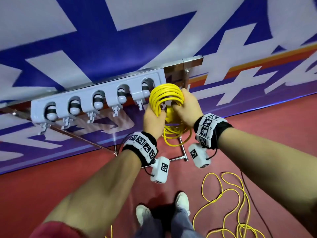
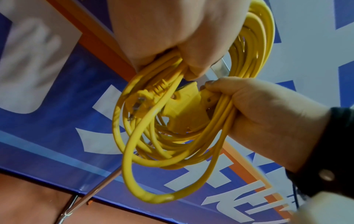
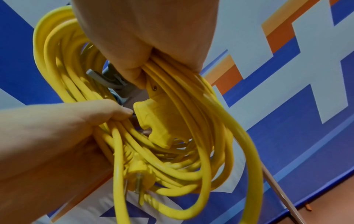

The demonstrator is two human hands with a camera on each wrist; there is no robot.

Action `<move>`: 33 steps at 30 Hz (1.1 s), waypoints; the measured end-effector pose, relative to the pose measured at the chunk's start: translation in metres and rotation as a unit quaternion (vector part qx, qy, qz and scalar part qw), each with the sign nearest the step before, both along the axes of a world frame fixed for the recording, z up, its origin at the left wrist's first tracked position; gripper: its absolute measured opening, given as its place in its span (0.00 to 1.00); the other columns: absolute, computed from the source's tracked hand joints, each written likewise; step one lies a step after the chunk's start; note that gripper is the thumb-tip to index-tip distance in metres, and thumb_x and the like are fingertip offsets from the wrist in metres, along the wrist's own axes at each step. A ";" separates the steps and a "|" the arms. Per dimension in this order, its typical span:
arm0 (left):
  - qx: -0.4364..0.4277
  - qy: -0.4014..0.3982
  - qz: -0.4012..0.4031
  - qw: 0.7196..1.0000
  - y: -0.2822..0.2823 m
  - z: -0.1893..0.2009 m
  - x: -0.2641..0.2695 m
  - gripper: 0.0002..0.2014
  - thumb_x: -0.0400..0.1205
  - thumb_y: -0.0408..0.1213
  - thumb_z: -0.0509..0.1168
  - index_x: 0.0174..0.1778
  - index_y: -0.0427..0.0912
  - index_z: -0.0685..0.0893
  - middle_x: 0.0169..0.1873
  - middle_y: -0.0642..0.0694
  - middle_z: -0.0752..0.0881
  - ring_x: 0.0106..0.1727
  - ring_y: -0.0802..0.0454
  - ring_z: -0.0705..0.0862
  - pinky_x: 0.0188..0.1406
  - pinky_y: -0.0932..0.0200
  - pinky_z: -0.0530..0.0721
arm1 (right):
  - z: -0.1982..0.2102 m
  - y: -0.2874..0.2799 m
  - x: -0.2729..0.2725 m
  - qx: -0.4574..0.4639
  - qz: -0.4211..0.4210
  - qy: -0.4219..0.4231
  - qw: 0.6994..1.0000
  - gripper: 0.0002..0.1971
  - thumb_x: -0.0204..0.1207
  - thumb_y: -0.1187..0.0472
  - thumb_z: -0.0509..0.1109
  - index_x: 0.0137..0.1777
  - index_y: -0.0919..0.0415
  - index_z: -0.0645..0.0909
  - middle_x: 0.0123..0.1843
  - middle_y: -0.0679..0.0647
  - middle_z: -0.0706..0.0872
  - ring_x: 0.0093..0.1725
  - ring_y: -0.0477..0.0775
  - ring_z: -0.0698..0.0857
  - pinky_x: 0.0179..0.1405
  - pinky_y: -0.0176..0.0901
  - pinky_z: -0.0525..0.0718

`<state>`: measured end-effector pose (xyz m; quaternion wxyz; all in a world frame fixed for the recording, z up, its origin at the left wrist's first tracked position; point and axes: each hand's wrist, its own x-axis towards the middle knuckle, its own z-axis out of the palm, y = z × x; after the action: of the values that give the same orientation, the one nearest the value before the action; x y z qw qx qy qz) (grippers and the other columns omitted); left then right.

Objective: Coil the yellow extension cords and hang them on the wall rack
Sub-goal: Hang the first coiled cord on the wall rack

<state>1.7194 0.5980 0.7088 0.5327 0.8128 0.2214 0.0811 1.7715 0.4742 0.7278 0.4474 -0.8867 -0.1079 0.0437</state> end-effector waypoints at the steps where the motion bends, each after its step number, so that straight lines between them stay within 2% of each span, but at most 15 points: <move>1: 0.001 -0.002 0.001 1.000 0.001 -0.001 0.002 0.13 0.81 0.29 0.66 0.62 0.37 0.82 0.46 0.47 0.85 0.48 0.50 0.82 0.48 0.64 0.75 | -0.002 0.002 0.001 0.006 0.001 0.000 1.000 0.08 0.73 0.67 0.70 0.50 0.66 0.76 0.48 0.63 0.84 0.51 0.65 0.82 0.42 0.38 0.67; 3: 0.002 -0.009 0.011 1.000 0.002 -0.004 0.006 0.14 0.80 0.28 0.66 0.62 0.36 0.82 0.45 0.48 0.84 0.48 0.50 0.82 0.47 0.64 0.74 | -0.005 0.005 0.004 0.020 0.006 -0.004 1.000 0.09 0.71 0.65 0.69 0.50 0.66 0.76 0.48 0.62 0.84 0.49 0.62 0.82 0.42 0.38 0.68; 5: -0.001 -0.010 0.021 1.000 0.006 -0.009 0.011 0.13 0.79 0.28 0.66 0.60 0.36 0.82 0.44 0.47 0.85 0.49 0.46 0.84 0.48 0.60 0.77 | -0.004 0.008 0.007 0.027 0.008 -0.003 1.000 0.07 0.72 0.67 0.69 0.48 0.64 0.75 0.46 0.60 0.83 0.46 0.58 0.80 0.40 0.39 0.66; 9: -0.011 -0.025 0.024 0.999 0.008 -0.014 0.017 0.12 0.79 0.34 0.67 0.58 0.36 0.83 0.46 0.42 0.88 0.50 0.44 0.86 0.51 0.55 0.81 | -0.001 0.011 0.014 0.032 0.014 -0.003 0.999 0.10 0.72 0.68 0.70 0.46 0.57 0.71 0.44 0.53 0.80 0.44 0.53 0.75 0.40 0.38 0.65; 13: -0.042 -0.026 0.022 0.999 0.007 -0.015 0.026 0.09 0.80 0.29 0.68 0.56 0.34 0.83 0.41 0.47 0.86 0.39 0.56 0.81 0.43 0.65 0.76 | -0.001 0.012 0.020 0.037 0.010 -0.001 0.999 0.10 0.71 0.68 0.70 0.45 0.58 0.71 0.42 0.53 0.80 0.43 0.54 0.76 0.38 0.37 0.66; 15: -0.049 -0.014 0.014 0.999 0.010 -0.018 0.031 0.08 0.79 0.28 0.68 0.53 0.32 0.84 0.39 0.47 0.85 0.35 0.60 0.79 0.42 0.66 0.75 | 0.000 0.013 0.022 0.036 0.011 -0.001 0.999 0.10 0.71 0.69 0.70 0.44 0.58 0.72 0.42 0.55 0.81 0.42 0.55 0.77 0.37 0.38 0.66; 18: -0.054 -0.010 0.017 0.998 0.012 -0.020 0.036 0.07 0.79 0.27 0.69 0.52 0.31 0.84 0.39 0.46 0.85 0.36 0.60 0.79 0.40 0.65 0.76 | 0.001 0.015 0.023 0.031 0.006 0.004 0.999 0.10 0.71 0.68 0.70 0.45 0.58 0.72 0.43 0.56 0.82 0.41 0.54 0.75 0.37 0.40 0.65; 22: -0.069 -0.022 0.009 0.997 0.013 -0.017 0.039 0.05 0.79 0.27 0.69 0.49 0.30 0.85 0.37 0.45 0.84 0.33 0.64 0.76 0.34 0.69 0.75 | 0.004 0.018 0.024 0.015 -0.002 0.002 1.000 0.09 0.73 0.67 0.70 0.47 0.59 0.72 0.44 0.56 0.81 0.40 0.54 0.73 0.35 0.38 0.62; 25: -0.090 -0.013 0.033 0.995 0.013 -0.015 0.043 0.04 0.78 0.28 0.69 0.46 0.31 0.85 0.35 0.45 0.83 0.31 0.62 0.74 0.34 0.63 0.75 | 0.008 0.021 0.026 -0.006 -0.010 -0.009 1.000 0.08 0.73 0.66 0.69 0.50 0.65 0.75 0.46 0.58 0.81 0.42 0.55 0.73 0.35 0.37 0.61; 28: -0.121 0.001 0.043 0.992 0.012 -0.010 0.045 0.03 0.77 0.28 0.70 0.44 0.33 0.85 0.34 0.44 0.82 0.32 0.55 0.73 0.37 0.58 0.75 | 0.011 0.023 0.030 -0.027 -0.017 -0.020 0.999 0.09 0.72 0.68 0.69 0.51 0.67 0.75 0.50 0.64 0.84 0.49 0.65 0.80 0.35 0.37 0.59; 33: -0.177 0.032 0.048 0.982 0.010 -0.001 0.047 0.09 0.67 0.37 0.68 0.40 0.40 0.86 0.33 0.44 0.83 0.36 0.51 0.76 0.37 0.53 0.78 | 0.015 0.025 0.035 -0.056 -0.027 -0.003 0.998 0.10 0.71 0.69 0.69 0.52 0.67 0.76 0.53 0.64 0.84 0.53 0.67 0.81 0.38 0.37 0.62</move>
<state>1.7660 0.6082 0.7083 0.6565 0.6959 0.2881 0.0405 1.8066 0.4992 0.7428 0.3975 -0.9133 -0.0825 0.0344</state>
